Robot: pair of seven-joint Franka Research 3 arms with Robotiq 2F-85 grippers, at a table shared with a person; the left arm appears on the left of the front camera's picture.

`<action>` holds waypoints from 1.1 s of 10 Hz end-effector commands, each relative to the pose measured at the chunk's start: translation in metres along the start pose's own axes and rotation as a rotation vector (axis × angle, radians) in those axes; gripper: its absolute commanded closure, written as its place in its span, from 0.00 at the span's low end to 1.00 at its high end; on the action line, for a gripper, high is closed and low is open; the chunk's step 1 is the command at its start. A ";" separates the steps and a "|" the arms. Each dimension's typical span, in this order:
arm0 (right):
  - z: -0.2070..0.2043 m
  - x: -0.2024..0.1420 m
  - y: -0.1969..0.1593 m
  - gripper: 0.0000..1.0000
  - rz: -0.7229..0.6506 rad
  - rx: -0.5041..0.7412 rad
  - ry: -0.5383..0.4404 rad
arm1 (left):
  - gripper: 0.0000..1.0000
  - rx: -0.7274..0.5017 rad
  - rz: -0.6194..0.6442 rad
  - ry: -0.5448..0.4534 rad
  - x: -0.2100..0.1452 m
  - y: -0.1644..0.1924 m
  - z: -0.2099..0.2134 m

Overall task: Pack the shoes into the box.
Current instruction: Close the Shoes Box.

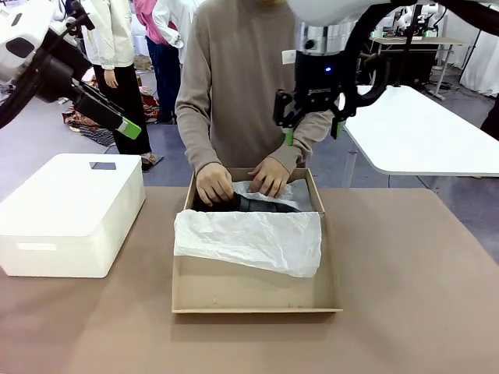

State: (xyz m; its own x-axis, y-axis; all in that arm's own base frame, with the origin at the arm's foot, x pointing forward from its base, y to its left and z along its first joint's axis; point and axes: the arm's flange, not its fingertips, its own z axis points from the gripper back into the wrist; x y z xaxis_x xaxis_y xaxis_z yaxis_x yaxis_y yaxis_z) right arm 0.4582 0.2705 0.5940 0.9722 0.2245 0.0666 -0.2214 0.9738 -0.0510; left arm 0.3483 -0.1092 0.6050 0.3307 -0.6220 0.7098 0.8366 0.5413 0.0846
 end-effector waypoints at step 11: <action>-0.025 -0.027 -0.138 0.00 0.771 0.215 -0.212 | 0.00 -0.017 -0.003 -0.011 0.000 0.000 0.000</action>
State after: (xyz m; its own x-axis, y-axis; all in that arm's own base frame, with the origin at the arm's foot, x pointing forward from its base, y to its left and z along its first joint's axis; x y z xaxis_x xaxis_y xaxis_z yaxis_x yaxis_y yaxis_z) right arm 0.4644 0.1245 0.5705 0.5109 0.8125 0.2807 -0.8525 0.5208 0.0443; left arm 0.3483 -0.1091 0.6050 0.3309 -0.6219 0.7098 0.8364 0.5416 0.0846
